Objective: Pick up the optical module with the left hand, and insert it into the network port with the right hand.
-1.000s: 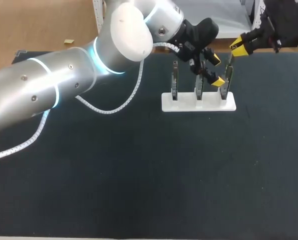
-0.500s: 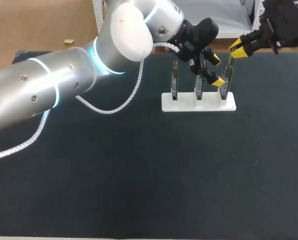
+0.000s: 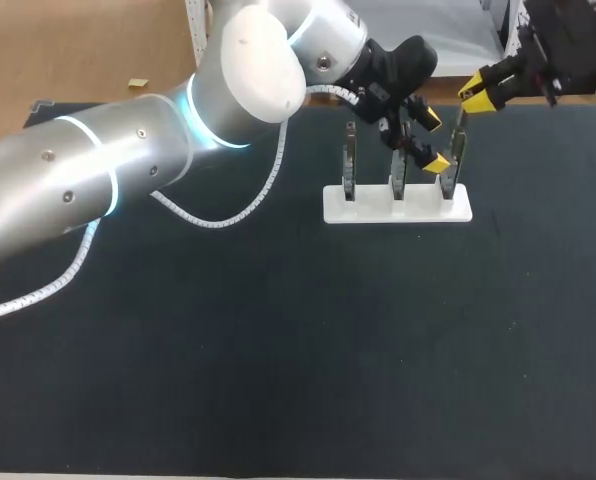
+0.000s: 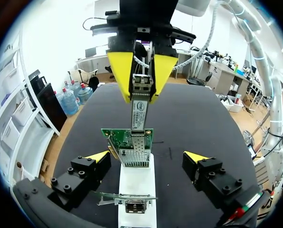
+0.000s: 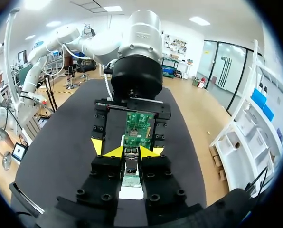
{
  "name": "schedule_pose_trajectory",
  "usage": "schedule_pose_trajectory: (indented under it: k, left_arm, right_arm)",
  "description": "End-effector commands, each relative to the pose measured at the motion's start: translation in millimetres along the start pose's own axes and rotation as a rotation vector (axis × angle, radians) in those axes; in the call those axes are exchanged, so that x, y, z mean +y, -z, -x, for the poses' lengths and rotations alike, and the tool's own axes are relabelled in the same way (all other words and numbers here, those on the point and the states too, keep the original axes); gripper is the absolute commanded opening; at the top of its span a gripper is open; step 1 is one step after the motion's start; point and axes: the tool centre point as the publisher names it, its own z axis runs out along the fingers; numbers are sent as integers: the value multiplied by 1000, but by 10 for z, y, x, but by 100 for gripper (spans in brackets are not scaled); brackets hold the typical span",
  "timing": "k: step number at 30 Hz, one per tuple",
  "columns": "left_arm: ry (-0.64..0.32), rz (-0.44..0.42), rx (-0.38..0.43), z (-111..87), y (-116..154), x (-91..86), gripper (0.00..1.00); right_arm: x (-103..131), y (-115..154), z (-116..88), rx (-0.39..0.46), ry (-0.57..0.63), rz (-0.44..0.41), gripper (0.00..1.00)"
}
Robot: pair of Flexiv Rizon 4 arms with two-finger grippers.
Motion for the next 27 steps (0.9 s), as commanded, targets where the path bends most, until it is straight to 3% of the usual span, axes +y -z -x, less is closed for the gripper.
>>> schedule_pose_trajectory:
  k: [1,27]
  left_arm:
    - [3,-3,7,16,-3,19,100]
    - [3,-3,7,16,-3,19,100]
  right_arm:
    - [22,5,27,3,3,-9,0]
    - [26,1,26,13,2,-15,0]
